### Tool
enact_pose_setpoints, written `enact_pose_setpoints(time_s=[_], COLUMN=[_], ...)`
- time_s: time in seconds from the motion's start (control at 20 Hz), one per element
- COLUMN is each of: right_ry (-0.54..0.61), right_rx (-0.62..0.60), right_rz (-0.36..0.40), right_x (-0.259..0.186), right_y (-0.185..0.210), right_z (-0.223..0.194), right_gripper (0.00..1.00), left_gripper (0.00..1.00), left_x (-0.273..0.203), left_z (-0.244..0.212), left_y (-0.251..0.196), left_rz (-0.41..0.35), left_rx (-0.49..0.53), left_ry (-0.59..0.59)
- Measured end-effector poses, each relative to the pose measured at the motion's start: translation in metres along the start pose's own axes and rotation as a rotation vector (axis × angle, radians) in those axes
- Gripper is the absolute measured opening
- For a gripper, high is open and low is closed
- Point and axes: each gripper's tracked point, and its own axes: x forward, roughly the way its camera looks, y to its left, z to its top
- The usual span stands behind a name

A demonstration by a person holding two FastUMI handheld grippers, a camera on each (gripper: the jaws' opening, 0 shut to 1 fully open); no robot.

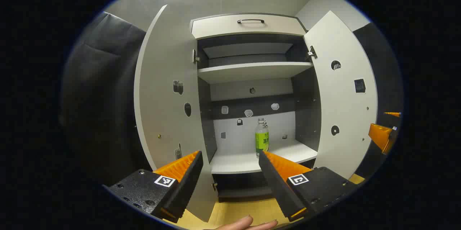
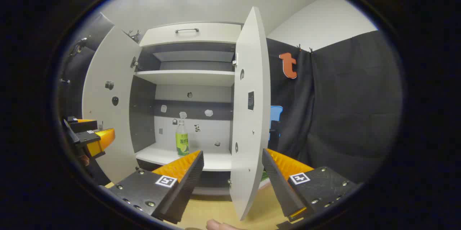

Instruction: Grasp the bottle in the cabinet with the left hand and place it on the coaster, then close the right door with the right hand and the left door with the left hand.

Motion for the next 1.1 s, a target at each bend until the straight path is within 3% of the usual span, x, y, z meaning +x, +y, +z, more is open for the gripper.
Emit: enact_pose_setpoints(time_s=[0.1, 0.25, 0.3, 0.55, 0.95, 1.0, 1.1], right_ry=[-0.004, 0.002, 0.007, 0.022, 0.024, 0.029, 0.032], right_rx=[0.010, 0.029, 0.029, 0.039, 0.053, 0.058, 0.054], right_rz=[0.000, 0.008, 0.010, 0.023, 0.037, 0.035, 0.038], right_x=[-0.001, 0.000, 0.001, 0.008, 0.020, 0.022, 0.024], right_y=[0.001, 0.004, 0.005, 0.012, 0.016, 0.017, 0.019], right_z=[0.001, -0.003, -0.005, -0.011, -0.011, -0.013, -0.014], right_gripper=[0.98, 0.98, 0.93, 0.98, 0.98, 0.93, 0.98], left_gripper=[0.98, 0.98, 0.98, 0.98, 0.98, 0.98, 0.98], left_x=[0.000, 0.001, 0.001, 0.007, 0.023, 0.029, 0.046], left_z=[-0.001, -0.008, -0.010, -0.023, -0.027, -0.029, -0.035], left_y=[0.003, 0.009, 0.012, 0.015, -0.006, -0.010, -0.019], left_rz=[0.004, 0.013, 0.020, 0.034, -0.012, -0.025, -0.048], left_rx=[-0.012, -0.027, -0.031, 0.001, -0.004, -0.012, -0.028], left_ry=[0.006, 0.028, 0.035, 0.056, 0.055, 0.055, 0.054])
